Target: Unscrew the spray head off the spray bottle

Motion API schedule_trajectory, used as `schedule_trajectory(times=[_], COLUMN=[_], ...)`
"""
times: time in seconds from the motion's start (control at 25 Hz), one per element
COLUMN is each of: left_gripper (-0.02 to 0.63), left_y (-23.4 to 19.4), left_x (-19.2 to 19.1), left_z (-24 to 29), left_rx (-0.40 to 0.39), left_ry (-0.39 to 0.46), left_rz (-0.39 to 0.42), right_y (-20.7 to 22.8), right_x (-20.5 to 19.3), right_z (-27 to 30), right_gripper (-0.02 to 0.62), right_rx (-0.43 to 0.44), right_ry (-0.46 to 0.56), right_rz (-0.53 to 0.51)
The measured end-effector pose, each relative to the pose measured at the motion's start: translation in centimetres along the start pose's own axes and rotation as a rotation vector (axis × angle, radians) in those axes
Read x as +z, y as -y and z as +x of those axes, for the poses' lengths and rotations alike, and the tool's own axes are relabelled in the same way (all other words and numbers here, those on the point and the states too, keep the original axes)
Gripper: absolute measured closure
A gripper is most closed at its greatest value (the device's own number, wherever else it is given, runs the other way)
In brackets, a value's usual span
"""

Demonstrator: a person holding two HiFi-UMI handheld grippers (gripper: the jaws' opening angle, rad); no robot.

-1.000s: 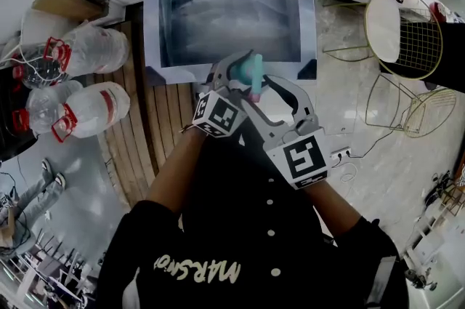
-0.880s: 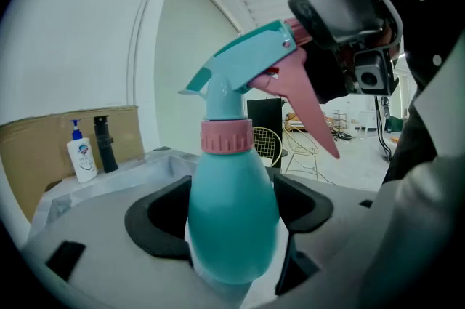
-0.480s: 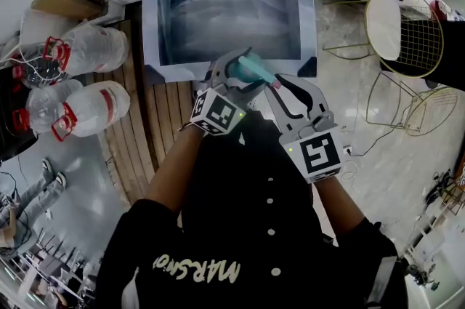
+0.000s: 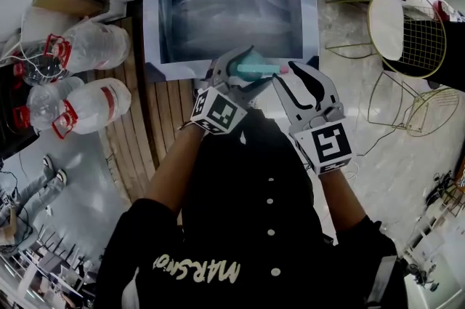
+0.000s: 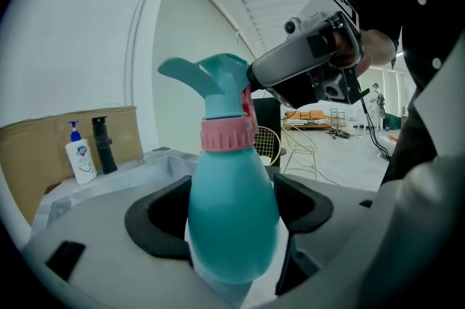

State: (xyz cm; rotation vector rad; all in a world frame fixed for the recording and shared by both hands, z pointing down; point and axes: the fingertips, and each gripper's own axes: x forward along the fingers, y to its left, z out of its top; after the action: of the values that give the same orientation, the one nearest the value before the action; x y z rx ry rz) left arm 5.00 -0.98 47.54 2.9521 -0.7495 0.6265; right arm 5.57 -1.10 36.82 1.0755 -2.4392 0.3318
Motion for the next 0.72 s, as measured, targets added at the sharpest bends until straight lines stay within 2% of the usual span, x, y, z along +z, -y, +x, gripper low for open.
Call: schedule_trajectory(times=[0.12, 0.32, 0.72], left_gripper=[0.236, 0.236, 0.236], left_y=[0.0, 0.0, 0.0], left_x=[0.1, 0.2, 0.2], left_z=[0.0, 0.0, 0.2], left_rx=[0.001, 0.001, -0.001], left_ry=[-0.001, -0.005, -0.009], left_rz=[0.0, 0.003, 0.006], right_y=[0.3, 0.6, 0.9], right_x=[-0.1, 0.3, 0.7], right_z=[0.1, 0.7, 2.5], right_gripper=[0.443, 0.48, 0.543], right_rx=[-0.006, -0.008, 0.018], right_ry=[-0.002, 0.01, 0.032], right_rz=[0.03, 0.044, 0.021])
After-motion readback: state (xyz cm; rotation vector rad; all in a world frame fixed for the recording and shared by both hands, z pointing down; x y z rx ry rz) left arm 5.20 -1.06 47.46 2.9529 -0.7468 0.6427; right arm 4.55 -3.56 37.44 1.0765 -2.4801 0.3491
